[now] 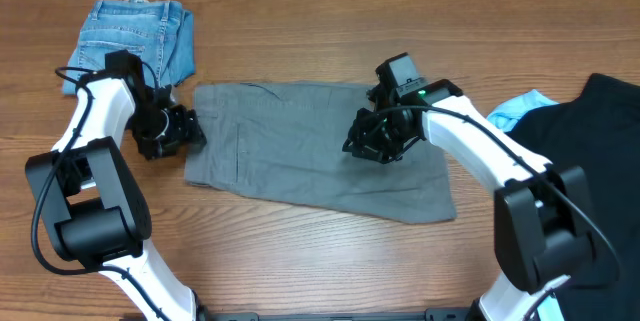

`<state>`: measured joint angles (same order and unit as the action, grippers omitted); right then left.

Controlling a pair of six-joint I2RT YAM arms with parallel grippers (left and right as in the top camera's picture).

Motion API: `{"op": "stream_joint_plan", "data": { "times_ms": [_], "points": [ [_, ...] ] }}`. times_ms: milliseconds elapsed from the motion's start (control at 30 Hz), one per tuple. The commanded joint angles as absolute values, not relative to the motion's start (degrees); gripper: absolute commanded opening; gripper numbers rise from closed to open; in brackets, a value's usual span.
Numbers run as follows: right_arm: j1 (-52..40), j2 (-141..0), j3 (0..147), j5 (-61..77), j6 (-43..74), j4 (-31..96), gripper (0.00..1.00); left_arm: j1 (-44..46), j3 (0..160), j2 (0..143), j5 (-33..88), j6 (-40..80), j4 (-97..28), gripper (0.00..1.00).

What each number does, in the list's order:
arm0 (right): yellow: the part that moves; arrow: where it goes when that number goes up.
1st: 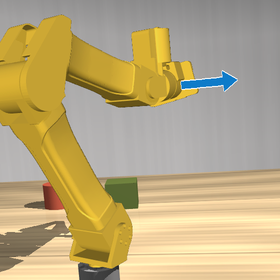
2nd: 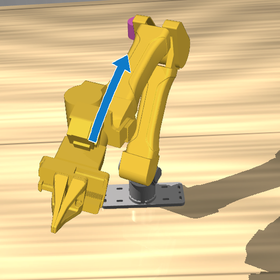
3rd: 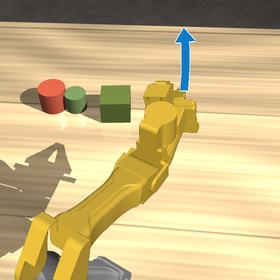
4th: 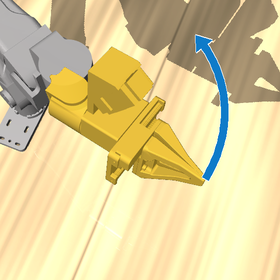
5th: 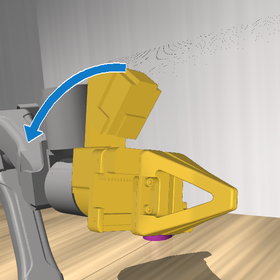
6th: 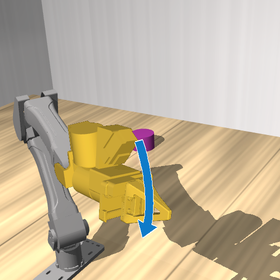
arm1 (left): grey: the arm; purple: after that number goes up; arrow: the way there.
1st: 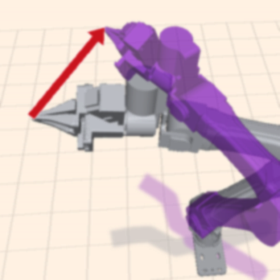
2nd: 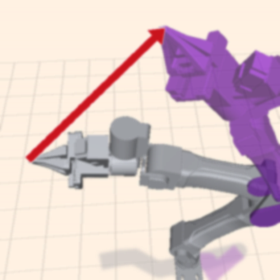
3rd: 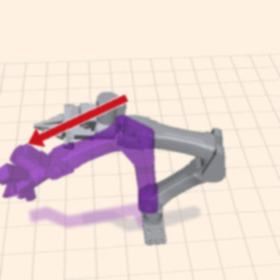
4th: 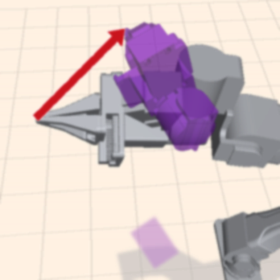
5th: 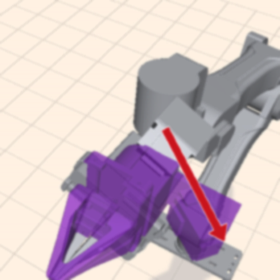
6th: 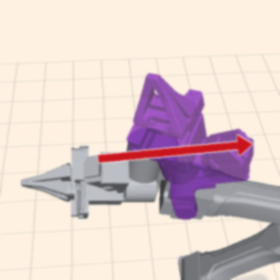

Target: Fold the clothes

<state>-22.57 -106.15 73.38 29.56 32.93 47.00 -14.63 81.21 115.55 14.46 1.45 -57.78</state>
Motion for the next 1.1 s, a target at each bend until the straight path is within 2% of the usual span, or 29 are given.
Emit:
{"op": "stream_joint_plan", "data": {
  "times_ms": [0,167,267,300,633,900,1067],
  "points": [
    [-22.55,-110.78,72.79,28.47,39.75,45.54,0.24,-14.76,78.17,114.10,18.72,-2.74,-54.41,0.77],
    [-22.55,-113.80,72.79,28.51,39.70,45.45,0.22,-14.76,74.67,114.10,19.33,-2.83,-50.22,0.79],
    [-22.55,-114.59,72.79,28.51,39.70,45.39,0.22,-14.35,71.57,114.10,20.73,-2.79,-46.89,0.77],
    [-22.55,-114.80,72.77,28.49,39.70,45.21,0.22,-13.76,69.76,114.10,22.33,-2.81,-44.82,0.72],
    [-22.55,-114.80,72.77,28.29,39.66,45.08,0.22,-11.16,61.45,114.10,23.83,-2.15,-36.71,0.51],
    [-22.55,-114.80,72.79,28.34,39.66,45.28,0.20,-11.40,61.32,114.08,23.88,-2.15,-37.69,0.04],
    [-22.55,-114.78,72.79,28.45,39.64,45.95,0.16,-12.86,65.58,113.80,23.33,-2.17,-43.83,0.04]
  ]
}}
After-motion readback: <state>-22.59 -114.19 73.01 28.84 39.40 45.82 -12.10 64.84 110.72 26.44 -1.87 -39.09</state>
